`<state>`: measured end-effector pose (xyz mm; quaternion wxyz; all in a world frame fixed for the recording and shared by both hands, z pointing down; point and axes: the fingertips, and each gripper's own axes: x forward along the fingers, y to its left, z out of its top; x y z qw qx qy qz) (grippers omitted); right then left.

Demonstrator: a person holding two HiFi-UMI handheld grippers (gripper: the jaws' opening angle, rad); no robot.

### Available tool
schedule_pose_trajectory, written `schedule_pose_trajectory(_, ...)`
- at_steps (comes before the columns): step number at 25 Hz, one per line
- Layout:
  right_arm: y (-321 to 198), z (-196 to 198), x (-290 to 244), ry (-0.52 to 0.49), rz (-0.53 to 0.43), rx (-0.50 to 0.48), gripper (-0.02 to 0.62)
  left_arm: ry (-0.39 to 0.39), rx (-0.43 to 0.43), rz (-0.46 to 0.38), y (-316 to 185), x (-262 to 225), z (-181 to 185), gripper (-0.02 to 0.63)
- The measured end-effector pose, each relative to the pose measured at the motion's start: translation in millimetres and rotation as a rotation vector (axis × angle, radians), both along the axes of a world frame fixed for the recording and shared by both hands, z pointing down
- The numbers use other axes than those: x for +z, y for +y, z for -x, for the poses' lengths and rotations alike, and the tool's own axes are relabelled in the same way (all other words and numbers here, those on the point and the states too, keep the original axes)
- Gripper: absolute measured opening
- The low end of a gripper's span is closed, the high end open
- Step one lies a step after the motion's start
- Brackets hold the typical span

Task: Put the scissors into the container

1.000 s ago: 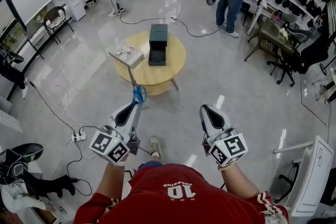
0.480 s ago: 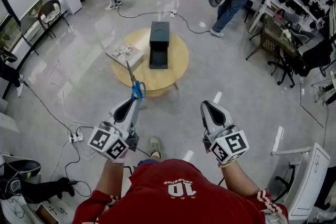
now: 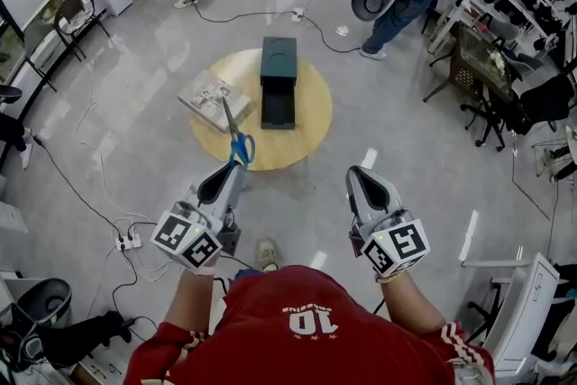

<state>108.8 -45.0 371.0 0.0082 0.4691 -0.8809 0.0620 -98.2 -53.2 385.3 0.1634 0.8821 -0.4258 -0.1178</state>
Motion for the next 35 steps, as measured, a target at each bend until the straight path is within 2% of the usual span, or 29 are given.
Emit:
schedule_pose_trajectory(8,-56,41,-15,0.022,-0.012,0.013,-0.011,0.01,0.046,0.01,-56,-1,31,0.021)
schedule_pose_trajectory(15,-79,67,-20,0.031,-0.04,0.008,-0.011,0.028,0.104,0.012,-79,4,42,0.021)
schedule_pose_trajectory(24,-101,68,-19,0.038,-0.046,0.014,-0.011,0.034,0.126,0.02,-103,9,40,0.021)
schedule_pose_trajectory(32,-137,51,-8,0.008,-0.047,0.023,-0.011,0.061,0.188,0.039,-130,17,16,0.021)
schedule_pose_trajectory(35,-153,50,-12,-0.006,-0.06,0.017,-0.011,0.049,0.204,0.051,-144,18,10,0.021)
